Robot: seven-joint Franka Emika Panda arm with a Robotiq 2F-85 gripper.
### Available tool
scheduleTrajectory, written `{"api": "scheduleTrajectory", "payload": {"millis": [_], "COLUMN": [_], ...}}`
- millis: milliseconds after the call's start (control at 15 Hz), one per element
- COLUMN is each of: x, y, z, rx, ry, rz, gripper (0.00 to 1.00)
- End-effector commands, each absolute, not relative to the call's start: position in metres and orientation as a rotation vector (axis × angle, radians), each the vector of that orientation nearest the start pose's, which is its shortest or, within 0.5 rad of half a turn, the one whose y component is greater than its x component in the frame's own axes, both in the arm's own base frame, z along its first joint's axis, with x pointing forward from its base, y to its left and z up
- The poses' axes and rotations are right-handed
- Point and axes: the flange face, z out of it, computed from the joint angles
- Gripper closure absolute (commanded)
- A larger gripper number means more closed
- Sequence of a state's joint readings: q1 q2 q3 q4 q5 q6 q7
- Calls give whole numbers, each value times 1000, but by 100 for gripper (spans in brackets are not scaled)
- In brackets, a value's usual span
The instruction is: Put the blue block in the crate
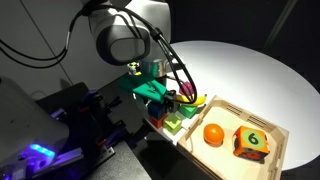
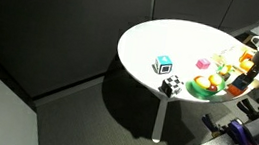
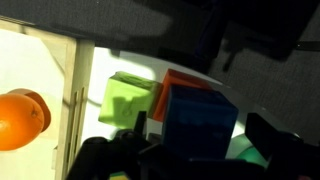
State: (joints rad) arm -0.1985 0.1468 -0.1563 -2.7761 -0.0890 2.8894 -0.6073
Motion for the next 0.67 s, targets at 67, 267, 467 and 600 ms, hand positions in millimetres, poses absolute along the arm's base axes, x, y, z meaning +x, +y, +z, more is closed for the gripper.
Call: {"api": "scheduleTrajectory", "payload": {"millis": [67,267,467,600], "x": [355,355,355,355], "y": [-125,-125,-130,-135], "z": [158,156,161,166], "rx": [-3109,-3116,-3123,-3128], "ry": [-591,-600,-585,-560], "rz": [44,29,21,22], "gripper": [26,51,69,72]}}
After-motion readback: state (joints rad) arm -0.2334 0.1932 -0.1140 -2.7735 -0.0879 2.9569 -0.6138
